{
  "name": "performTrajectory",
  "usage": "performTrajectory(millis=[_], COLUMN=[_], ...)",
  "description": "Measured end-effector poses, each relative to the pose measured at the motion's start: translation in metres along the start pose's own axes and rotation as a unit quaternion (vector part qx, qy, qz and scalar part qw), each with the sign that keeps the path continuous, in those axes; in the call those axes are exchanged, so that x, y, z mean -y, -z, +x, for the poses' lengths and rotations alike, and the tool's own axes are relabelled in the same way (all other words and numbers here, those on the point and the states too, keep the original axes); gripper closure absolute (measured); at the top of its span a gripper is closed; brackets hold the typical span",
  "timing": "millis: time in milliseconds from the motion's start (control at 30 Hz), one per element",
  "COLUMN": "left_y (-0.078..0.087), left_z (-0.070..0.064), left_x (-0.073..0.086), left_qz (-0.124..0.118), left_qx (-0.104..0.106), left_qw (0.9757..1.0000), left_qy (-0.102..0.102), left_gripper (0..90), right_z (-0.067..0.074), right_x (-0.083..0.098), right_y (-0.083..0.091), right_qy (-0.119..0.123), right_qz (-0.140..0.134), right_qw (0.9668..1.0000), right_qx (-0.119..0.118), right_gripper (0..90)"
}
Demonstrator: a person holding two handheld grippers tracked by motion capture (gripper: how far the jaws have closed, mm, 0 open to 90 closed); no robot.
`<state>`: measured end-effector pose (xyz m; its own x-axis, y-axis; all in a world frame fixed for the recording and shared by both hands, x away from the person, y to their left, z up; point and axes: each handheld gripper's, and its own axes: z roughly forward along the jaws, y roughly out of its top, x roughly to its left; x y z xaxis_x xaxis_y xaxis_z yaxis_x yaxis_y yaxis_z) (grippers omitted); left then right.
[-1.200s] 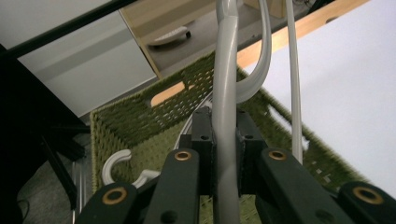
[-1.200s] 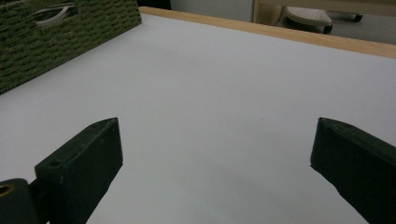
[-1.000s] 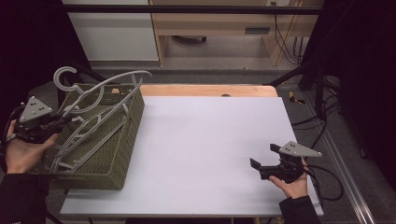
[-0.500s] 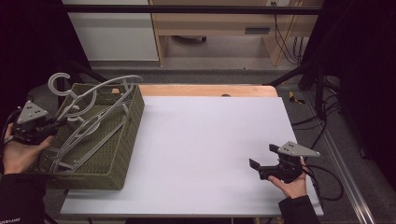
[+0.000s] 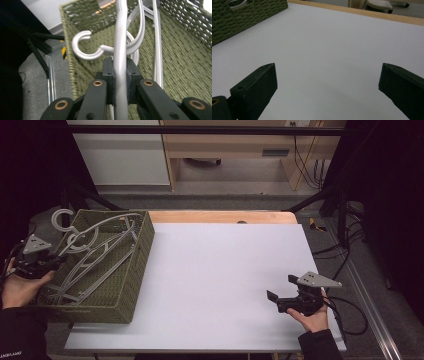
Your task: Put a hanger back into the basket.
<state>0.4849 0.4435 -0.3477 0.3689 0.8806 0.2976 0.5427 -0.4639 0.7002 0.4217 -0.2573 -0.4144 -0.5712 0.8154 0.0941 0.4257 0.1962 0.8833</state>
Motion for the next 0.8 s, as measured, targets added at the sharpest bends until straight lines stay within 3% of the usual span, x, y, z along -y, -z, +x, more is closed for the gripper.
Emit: performTrajectory(millis=[133, 300, 367, 400, 467, 533, 600, 700, 800], left_y=[-0.011, -0.018, -0.025, -0.029, -0.034, -0.030, -0.025, -0.014, -0.004], left_z=[-0.010, -0.010, -0.012, -0.014, -0.016, -0.014, -0.012, -0.011, -0.015], left_x=[-0.002, 0.004, 0.004, 0.005, 0.007, 0.006, 0.006, 0.007, 0.008], left_qz=[0.028, 0.037, 0.067, 0.086, 0.101, 0.084, 0.085, 0.058, 0.033], left_qx=[0.013, 0.035, 0.046, 0.040, 0.031, 0.026, 0.021, 0.019, 0.030], left_qw=[0.9995, 0.9982, 0.9958, 0.9946, 0.9935, 0.9946, 0.9944, 0.9958, 0.9961], left_qy=[-0.011, 0.033, 0.042, 0.042, 0.041, 0.054, 0.058, 0.069, 0.076], left_gripper=[81.1, 80.4, 79.5, 79.5, 79.2, 77.7, 74.3, 68.9, 67.4], right_z=[0.000, 0.000, 0.000, 0.000, 0.000, 0.000, 0.000, 0.000, -0.001], right_x=[0.000, -0.001, -0.001, -0.001, 0.000, 0.000, -0.001, -0.001, -0.001], right_y=[0.000, 0.001, 0.001, 0.001, 0.000, 0.001, 0.002, 0.003, 0.004], right_qy=[-0.001, -0.003, -0.003, -0.003, -0.003, 0.000, -0.003, -0.003, -0.003], right_qz=[-0.001, -0.004, -0.003, -0.002, -0.002, -0.002, -0.004, -0.006, -0.009], right_qw=[1.0000, 1.0000, 1.0000, 1.0000, 1.0000, 1.0000, 1.0000, 1.0000, 1.0000], right_qx=[-0.001, 0.000, -0.002, 0.000, -0.001, -0.002, 0.000, -0.001, -0.002], right_gripper=[2.2, 2.2, 2.2, 2.2, 2.1, 2.2, 2.2, 2.2, 2.2])
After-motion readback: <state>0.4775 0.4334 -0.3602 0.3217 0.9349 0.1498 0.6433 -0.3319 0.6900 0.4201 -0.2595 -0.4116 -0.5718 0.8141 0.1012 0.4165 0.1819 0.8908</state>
